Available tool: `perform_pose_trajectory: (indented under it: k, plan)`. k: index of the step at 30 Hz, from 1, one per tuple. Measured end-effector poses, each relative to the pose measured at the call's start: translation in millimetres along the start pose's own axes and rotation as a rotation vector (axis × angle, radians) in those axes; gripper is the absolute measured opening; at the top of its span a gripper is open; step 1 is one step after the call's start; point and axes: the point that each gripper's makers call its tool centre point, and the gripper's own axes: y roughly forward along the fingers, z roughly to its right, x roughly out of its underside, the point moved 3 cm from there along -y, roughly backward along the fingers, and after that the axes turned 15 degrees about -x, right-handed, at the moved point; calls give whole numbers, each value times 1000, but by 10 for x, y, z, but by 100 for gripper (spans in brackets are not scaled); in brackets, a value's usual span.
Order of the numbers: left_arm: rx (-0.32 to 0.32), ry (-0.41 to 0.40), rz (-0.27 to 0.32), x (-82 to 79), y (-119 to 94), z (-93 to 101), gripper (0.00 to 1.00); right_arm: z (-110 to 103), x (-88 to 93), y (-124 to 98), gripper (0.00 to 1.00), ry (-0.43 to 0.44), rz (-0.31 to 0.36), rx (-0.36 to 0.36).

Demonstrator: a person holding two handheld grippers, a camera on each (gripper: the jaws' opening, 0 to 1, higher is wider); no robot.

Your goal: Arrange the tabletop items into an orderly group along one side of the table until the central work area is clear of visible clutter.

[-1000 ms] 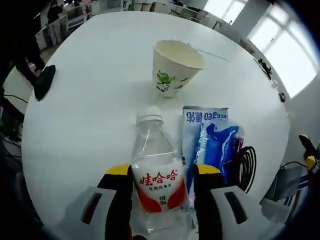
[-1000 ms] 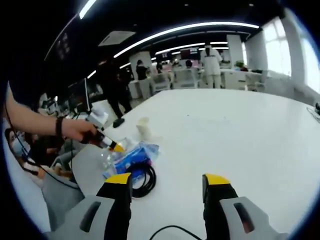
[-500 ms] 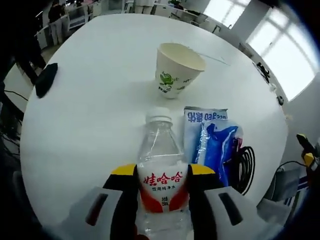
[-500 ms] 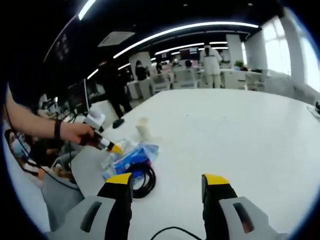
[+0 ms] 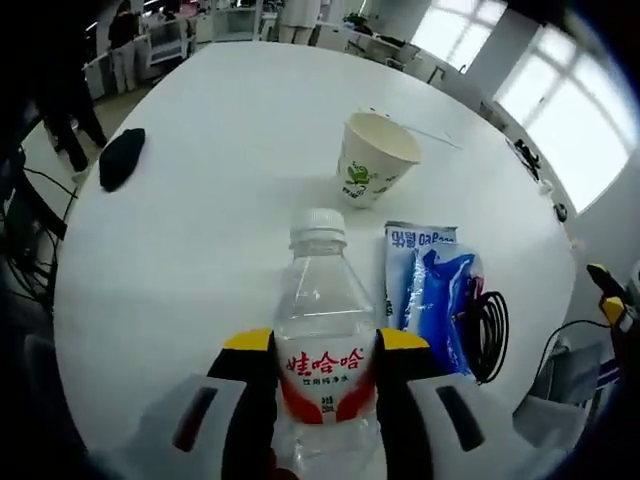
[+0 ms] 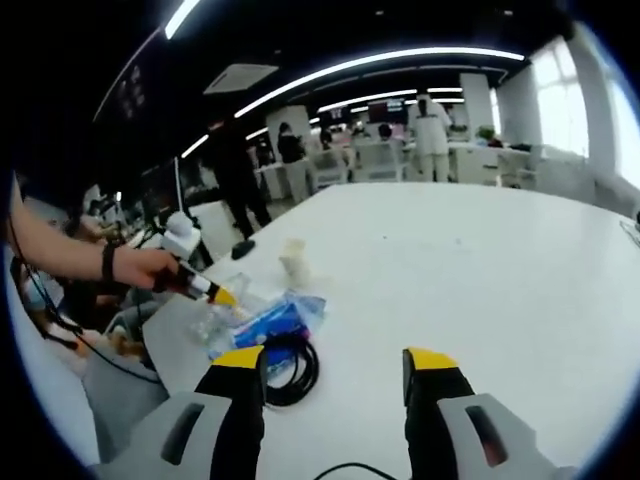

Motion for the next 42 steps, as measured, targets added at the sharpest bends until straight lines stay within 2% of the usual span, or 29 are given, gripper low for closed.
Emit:
perform_pose_trajectory:
  k: [9, 13, 22, 25, 29, 42]
  plan:
    - [-9, -33, 36, -34, -24, -146, 35, -25, -22, 9, 55, -9, -3, -9]
    - [-12, -39, 49, -102, 7, -247, 35, -48, -47, 37, 55, -14, 1, -16]
    - [-11, -60, 86, -91, -89, -287, 35, -119, -74, 95, 55, -22, -3, -33]
    - [-16, -60, 99, -52, -245, -249, 35, -144, -80, 114, 55, -23, -4, -35]
    - [-13, -67, 107, -20, -339, -233, 35, -150, -101, 124, 55, -27, -4, -42]
    - [-22, -72, 125, -9, -406, -324, 35, -172, -117, 138, 55, -37, -3, -49]
